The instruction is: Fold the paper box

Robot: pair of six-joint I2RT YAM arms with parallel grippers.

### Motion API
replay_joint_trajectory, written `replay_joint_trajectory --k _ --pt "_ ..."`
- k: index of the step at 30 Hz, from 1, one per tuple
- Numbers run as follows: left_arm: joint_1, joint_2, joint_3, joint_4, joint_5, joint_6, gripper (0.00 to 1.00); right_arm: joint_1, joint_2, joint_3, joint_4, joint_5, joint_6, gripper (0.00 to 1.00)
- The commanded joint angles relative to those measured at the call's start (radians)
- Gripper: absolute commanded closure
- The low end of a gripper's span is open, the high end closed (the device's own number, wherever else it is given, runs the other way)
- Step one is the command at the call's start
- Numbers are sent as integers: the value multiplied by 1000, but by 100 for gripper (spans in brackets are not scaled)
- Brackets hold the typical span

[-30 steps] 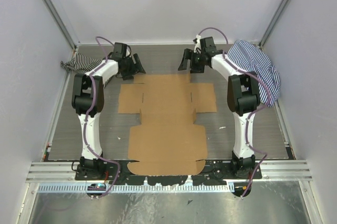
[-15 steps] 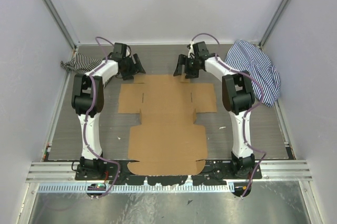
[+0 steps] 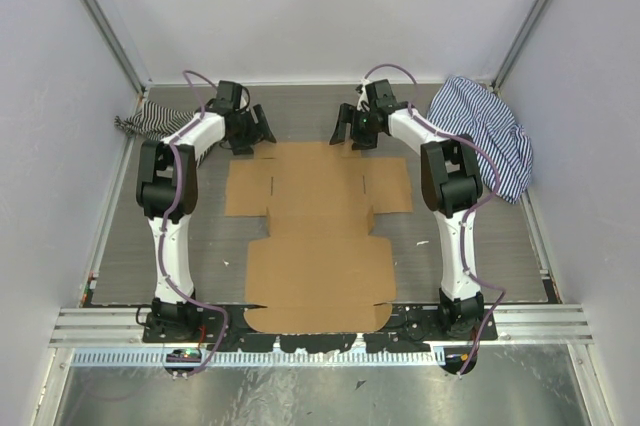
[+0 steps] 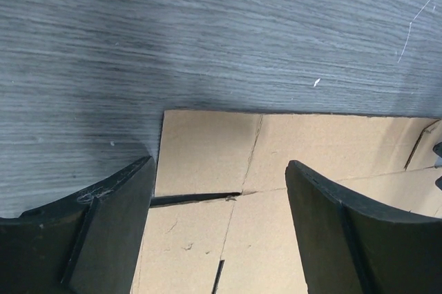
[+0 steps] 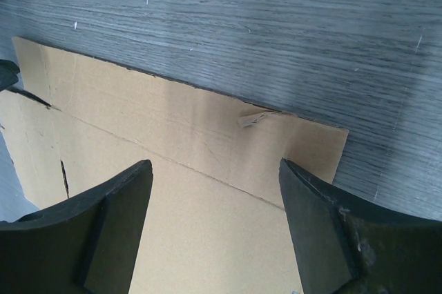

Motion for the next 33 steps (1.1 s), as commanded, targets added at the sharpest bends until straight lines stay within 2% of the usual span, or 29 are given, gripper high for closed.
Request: replay_joint_trajectory --k 1,17,19,25,28,33 --pt "-2 14 51 -84 6 5 17 -2 28 16 2 23 -4 21" --pt "-3 -82 -16 47 141 -56 25 -1 51 15 11 15 -4 22" --pt "-4 -92 -14 32 113 -44 25 -1 51 16 12 13 -4 22" --pt "-4 -49 56 -115 -120 68 18 0 53 15 16 5 -4 22" --pt "-7 -10 95 -157 -153 97 17 -1 52 12 15 4 -6 22" --pt "-17 15 106 -140 -149 112 17 0 49 3 16 7 -10 20"
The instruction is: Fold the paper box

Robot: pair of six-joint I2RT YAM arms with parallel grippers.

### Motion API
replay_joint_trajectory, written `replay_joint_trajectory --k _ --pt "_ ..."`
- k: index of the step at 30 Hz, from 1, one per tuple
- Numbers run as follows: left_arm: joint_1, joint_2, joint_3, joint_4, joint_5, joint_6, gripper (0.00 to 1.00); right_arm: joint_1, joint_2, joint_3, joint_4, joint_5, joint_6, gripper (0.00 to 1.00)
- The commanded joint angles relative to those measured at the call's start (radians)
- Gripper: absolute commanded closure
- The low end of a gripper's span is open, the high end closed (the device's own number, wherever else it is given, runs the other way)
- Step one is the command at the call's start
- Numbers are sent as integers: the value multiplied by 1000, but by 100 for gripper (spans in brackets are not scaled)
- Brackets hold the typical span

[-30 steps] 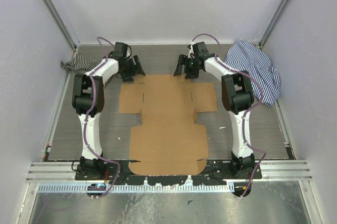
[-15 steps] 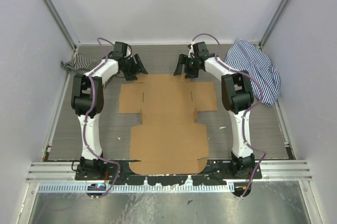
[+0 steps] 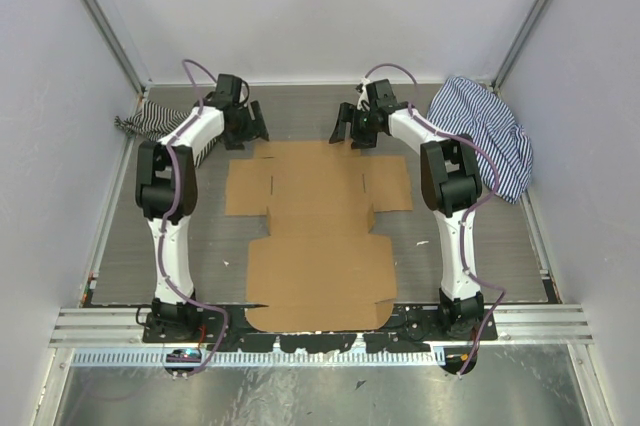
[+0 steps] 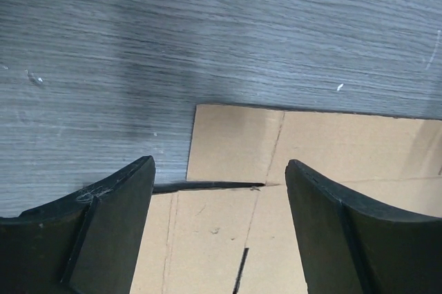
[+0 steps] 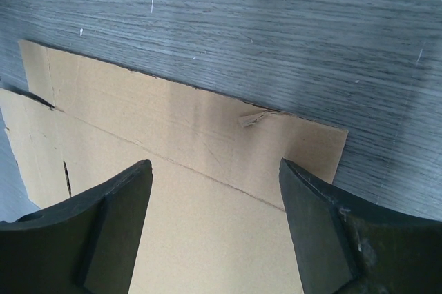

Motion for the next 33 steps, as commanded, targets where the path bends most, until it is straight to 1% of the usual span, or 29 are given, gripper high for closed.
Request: replay_joint_trajectory --k 1,12,17,33 --pt "-13 38 37 -18 -35 42 16 -1 36 -5 -3 18 -15 19" --pt "-32 94 61 -8 -22 43 17 -1 44 -7 -1 14 -22 18" --pt "-35 107 53 15 50 23 20 -1 54 -7 -1 9 -20 18" --pt "-35 13 -18 117 162 -51 22 -2 73 -6 2 19 -13 18"
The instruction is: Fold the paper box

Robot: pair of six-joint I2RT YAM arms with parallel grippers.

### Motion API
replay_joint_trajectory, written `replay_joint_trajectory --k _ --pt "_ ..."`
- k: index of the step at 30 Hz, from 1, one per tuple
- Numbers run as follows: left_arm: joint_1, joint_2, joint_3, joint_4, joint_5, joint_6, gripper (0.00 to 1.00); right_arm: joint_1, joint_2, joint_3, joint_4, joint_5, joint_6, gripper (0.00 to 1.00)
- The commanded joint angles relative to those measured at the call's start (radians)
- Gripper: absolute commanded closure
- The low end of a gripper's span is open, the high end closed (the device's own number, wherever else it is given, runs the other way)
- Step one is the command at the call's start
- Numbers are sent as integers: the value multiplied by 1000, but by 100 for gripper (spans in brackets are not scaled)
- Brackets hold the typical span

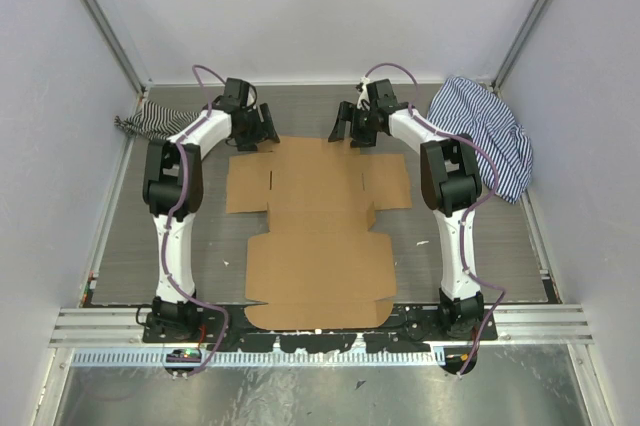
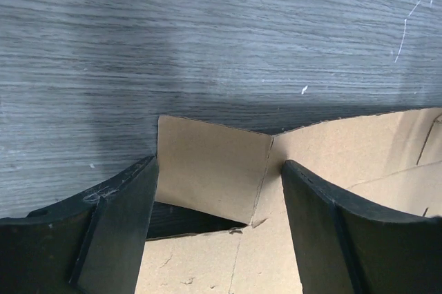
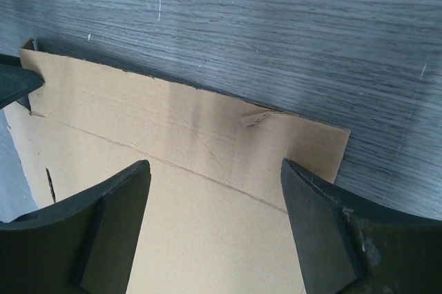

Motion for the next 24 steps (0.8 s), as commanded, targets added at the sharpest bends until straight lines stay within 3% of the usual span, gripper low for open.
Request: replay_joint_trajectory --k 1,15,20,24 --pt "-7 -56 -30 47 84 -43 22 2 65 -6 -27 42 -13 18" --pt "-9 -100 -83 136 170 -79 22 -2 55 -35 -10 36 -14 18" --pt "-9 -88 -28 80 88 -28 21 -4 58 -30 -13 35 -12 18" --pt "-6 -30 116 -160 -144 6 21 -5 61 -29 -12 38 -11 19"
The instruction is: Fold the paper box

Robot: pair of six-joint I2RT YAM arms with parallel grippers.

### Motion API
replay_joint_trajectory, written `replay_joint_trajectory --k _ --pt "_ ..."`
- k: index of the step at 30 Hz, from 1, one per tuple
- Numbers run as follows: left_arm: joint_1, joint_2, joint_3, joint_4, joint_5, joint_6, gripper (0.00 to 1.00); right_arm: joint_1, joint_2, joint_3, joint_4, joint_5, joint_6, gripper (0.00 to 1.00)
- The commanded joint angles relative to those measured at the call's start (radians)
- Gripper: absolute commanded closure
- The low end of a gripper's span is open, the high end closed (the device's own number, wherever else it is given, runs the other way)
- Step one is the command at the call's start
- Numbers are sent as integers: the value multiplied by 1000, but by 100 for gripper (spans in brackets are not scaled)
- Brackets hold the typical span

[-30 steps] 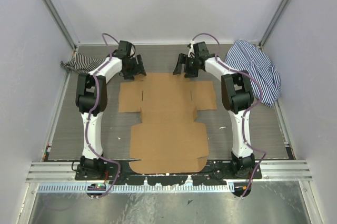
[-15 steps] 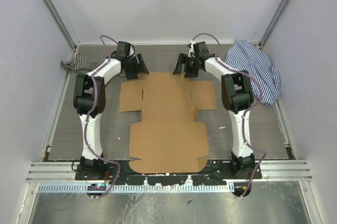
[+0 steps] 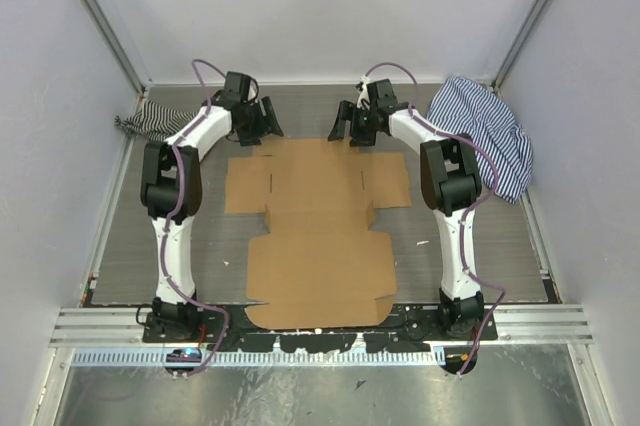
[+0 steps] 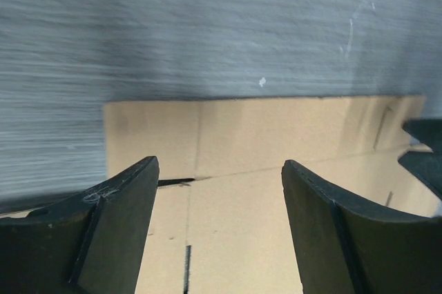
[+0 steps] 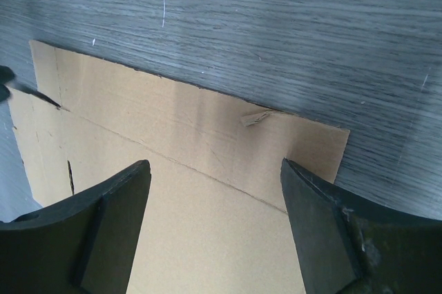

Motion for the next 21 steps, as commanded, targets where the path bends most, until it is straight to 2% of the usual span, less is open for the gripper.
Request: replay_joint_trajectory --k 1,3,7,11,14,21 --pt "7 28 146 -218 -254 47 21 -3 59 -28 -35 42 -15 19" --pt "16 27 124 -221 -297 48 19 -4 64 -26 -35 38 -13 19" --pt "22 21 74 -174 -279 49 18 -4 68 -22 -34 36 -12 19" --pt "22 35 85 -131 -260 75 18 -3 71 -21 -35 37 -15 18" --pt "20 57 127 -127 -268 108 17 -4 75 -21 -37 38 -18 18" --pt "-7 159 304 -267 -322 268 17 -4 83 -11 -47 48 -19 19"
